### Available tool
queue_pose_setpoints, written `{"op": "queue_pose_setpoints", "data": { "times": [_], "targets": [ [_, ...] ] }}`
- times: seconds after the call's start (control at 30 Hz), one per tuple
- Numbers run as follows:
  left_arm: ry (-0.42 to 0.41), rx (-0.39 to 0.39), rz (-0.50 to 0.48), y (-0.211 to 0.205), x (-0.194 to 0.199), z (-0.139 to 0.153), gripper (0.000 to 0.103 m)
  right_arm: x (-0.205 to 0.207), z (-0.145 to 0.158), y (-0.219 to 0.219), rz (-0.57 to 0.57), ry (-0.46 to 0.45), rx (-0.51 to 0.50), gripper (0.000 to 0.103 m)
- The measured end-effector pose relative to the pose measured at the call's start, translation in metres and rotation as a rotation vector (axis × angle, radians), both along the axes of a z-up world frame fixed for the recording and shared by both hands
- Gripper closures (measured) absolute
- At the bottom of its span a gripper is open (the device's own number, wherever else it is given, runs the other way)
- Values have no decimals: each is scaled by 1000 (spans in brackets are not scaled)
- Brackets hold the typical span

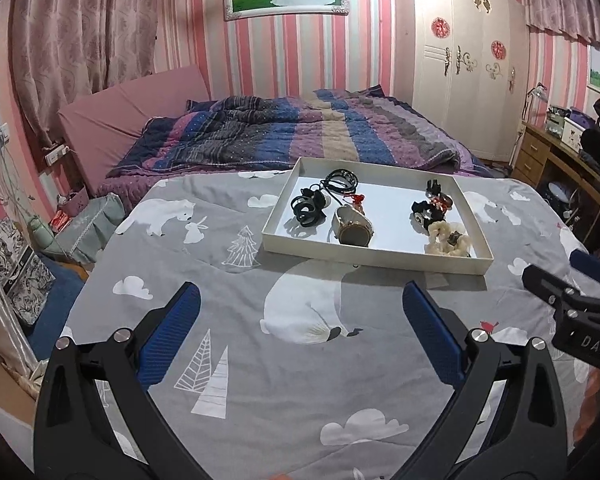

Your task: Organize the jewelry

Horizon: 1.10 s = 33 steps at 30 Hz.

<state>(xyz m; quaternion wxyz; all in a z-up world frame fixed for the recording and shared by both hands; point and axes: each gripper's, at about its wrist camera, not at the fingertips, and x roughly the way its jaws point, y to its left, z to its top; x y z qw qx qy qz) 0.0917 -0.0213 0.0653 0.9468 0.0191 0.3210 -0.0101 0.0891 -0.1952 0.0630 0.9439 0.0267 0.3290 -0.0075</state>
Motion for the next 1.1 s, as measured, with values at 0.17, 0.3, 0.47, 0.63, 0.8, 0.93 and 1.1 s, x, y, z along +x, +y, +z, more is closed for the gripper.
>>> {"op": "queue_pose_setpoints", "data": {
  "times": [0.17,0.3,0.47,0.63,0.8,0.93,1.1],
  "targets": [
    [6,-15,-7,-2,0,-3,3,-3,3,-2,-14,-11,-8,11],
    [4,-31,-12,-2,-3,-4,3,-2,2,-2,-13,-8,-10,11],
    [14,-28,-13,-3,-3,-6,3,-3,2,-1,-10,-7,-17,11],
    [11,-30,-14,-4,-6,-5,3,-3,1,0,-10,-5,-17,11],
    [9,-39,-9,-2,-7,-4,3,-2,0,1,-10,-4,-21,11],
    [10,-43,-10,-1,-7,-4,3,-1,-3,2,-12,1,-22,11],
    [8,-43,-9,0,-7,-4,3,0,-3,1,-16,-4,-25,11]
  ]
}}
